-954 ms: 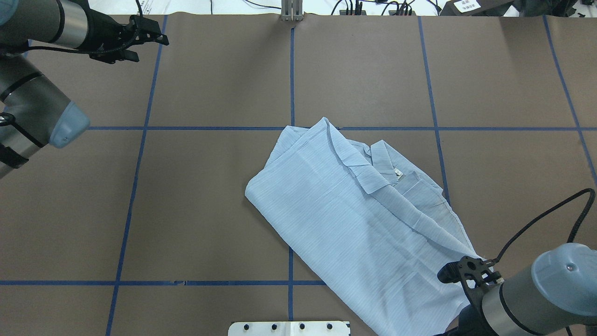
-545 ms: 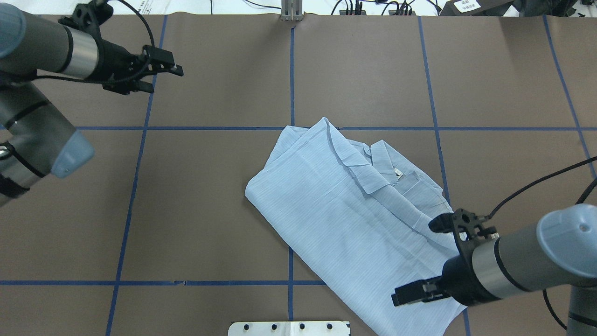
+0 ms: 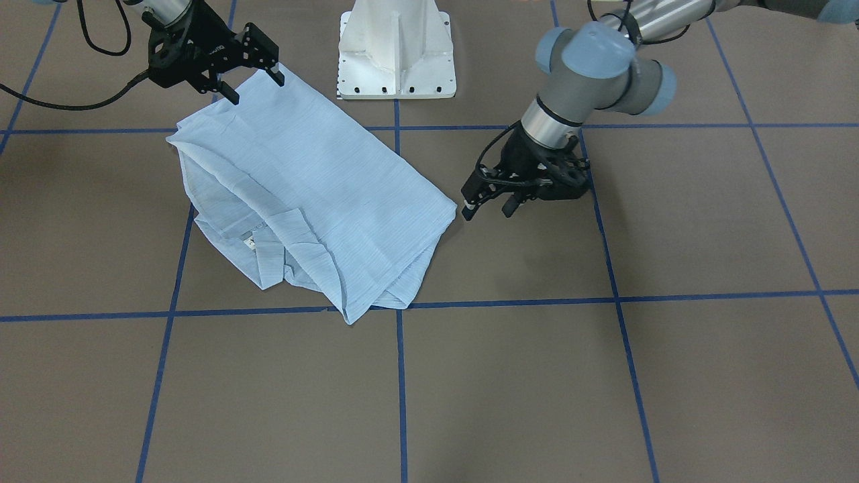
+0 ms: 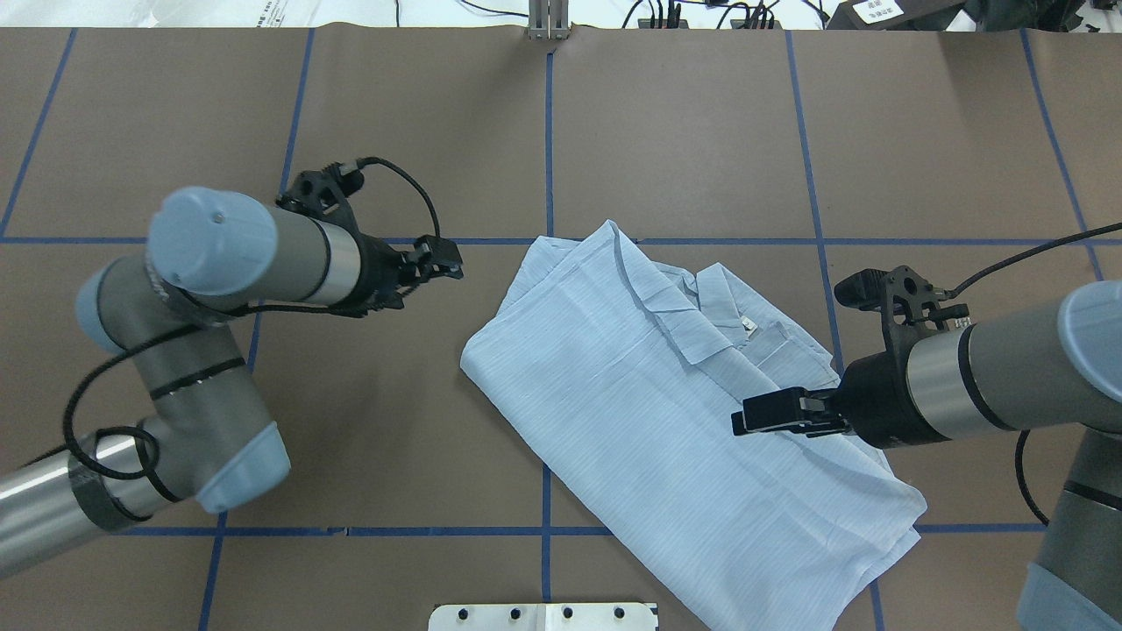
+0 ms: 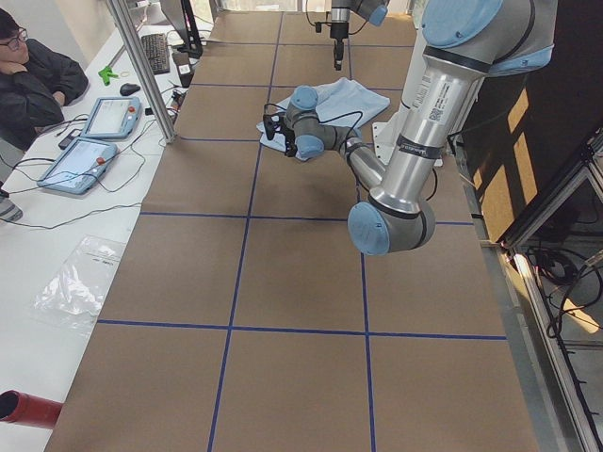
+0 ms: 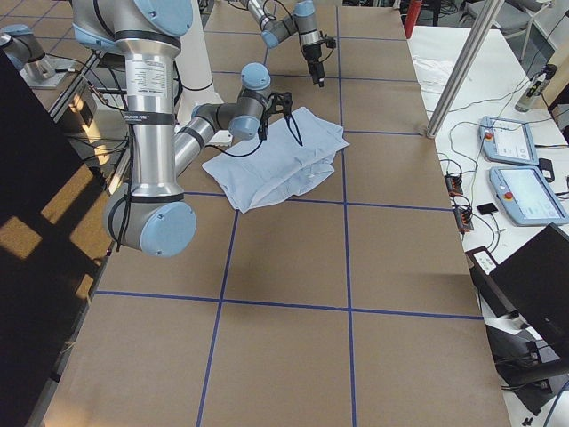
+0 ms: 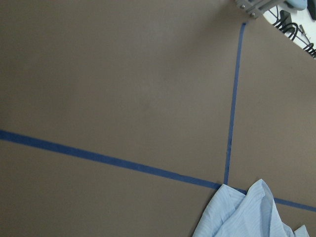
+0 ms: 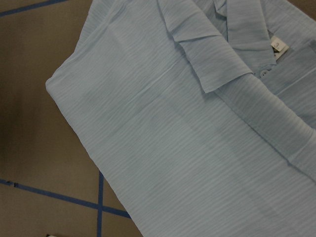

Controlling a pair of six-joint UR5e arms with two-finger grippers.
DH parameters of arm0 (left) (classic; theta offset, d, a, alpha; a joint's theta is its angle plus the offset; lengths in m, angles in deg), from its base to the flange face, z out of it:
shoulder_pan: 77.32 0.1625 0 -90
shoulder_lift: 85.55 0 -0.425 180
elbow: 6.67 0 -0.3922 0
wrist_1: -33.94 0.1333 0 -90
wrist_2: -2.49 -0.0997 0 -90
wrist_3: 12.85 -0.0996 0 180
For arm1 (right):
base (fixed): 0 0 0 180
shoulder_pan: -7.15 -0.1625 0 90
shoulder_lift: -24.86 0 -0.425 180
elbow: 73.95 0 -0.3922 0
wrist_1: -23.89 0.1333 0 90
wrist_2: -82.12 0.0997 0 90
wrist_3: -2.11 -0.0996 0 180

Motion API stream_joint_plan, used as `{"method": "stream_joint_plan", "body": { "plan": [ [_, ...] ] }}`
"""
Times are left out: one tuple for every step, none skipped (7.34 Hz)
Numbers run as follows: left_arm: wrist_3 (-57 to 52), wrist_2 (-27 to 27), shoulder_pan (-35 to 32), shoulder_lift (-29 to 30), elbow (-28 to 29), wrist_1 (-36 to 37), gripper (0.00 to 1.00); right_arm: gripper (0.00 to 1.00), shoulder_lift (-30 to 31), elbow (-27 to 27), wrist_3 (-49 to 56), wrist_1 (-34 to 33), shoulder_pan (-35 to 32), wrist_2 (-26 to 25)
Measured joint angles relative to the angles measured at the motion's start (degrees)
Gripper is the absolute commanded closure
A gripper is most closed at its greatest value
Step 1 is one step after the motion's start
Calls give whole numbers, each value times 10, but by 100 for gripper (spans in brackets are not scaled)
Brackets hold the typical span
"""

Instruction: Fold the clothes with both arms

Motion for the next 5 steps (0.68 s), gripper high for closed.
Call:
{"method": "stream_joint_plan", "body": {
  "plan": [
    [1, -25, 28, 12, 3, 29, 14, 0, -3, -4, 0, 1, -4, -5],
    [1, -40, 44, 19, 13, 40, 17, 0, -4, -5, 0, 1, -7, -7],
    [0, -50, 52, 26, 29, 43, 21, 0, -4, -6, 0, 1, -8, -7],
    [-2, -55, 55, 33, 41, 43, 23, 0, -5, -7, 0, 1, -9, -8],
    [-3, -57, 57, 36, 46, 43, 25, 0, -5, -8, 0, 1, -9, -8]
  ]
}}
